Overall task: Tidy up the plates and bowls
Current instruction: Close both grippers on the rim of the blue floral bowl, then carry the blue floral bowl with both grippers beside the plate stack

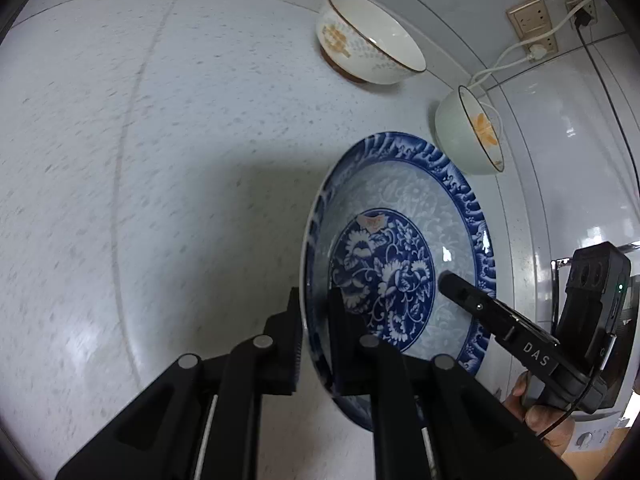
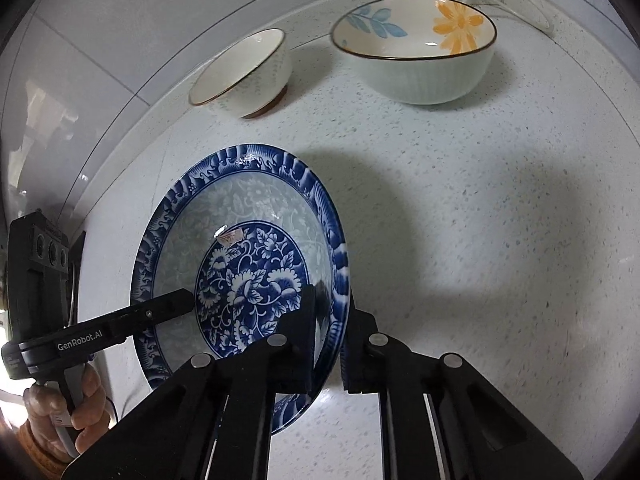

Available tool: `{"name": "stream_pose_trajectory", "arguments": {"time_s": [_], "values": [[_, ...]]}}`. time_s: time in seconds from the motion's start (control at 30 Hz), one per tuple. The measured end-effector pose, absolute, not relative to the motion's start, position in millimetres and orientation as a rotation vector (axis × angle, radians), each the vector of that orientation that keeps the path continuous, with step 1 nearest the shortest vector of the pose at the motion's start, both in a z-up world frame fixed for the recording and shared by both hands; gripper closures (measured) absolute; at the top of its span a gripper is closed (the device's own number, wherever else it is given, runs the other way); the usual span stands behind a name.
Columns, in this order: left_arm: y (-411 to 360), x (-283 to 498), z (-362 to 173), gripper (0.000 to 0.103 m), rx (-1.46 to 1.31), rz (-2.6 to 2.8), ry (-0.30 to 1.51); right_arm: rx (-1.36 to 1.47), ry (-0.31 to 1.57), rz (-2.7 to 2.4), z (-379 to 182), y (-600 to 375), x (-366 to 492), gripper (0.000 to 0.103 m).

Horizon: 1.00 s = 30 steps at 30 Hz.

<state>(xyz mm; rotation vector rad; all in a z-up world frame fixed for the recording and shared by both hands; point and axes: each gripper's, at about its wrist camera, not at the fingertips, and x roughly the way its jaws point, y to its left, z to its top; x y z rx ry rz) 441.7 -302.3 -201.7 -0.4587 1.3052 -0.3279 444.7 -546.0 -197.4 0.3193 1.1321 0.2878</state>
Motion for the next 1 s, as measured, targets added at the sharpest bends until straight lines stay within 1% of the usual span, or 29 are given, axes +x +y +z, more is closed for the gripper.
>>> {"name": "stream_pose_trajectory", "arguments": {"time_s": [0.23,0.5,0.7,0.9,1.0], "values": [[-260.6,396.3,-180.8,0.093,-0.475,-0.319,1.276,0.288,1.104,0.31,-176.9,-503.5,405.1,0.094],[-208.5,336.2,-161.2,0.092,-0.499,-0.309,1.237,0.279,1.096,0.362,-166.6,-460.4,358.1,0.093],[-176.4,292.5,-175.7,0.092,-0.541,-0.311,1.261,0.266,1.143,0.388,-181.9,-429.0,319.7,0.093],[-172.9,280.8,-204.0,0.092,-0.539,-0.303,1.298,0.285,1.222,0.367,-212.1,-417.5,307.5,0.092],[-170.9,277.4,-211.8,0.092,-0.539,-0.299,1.305,0.271,1.237,0.363,-217.1,-413.7,307.9,0.092]]}}
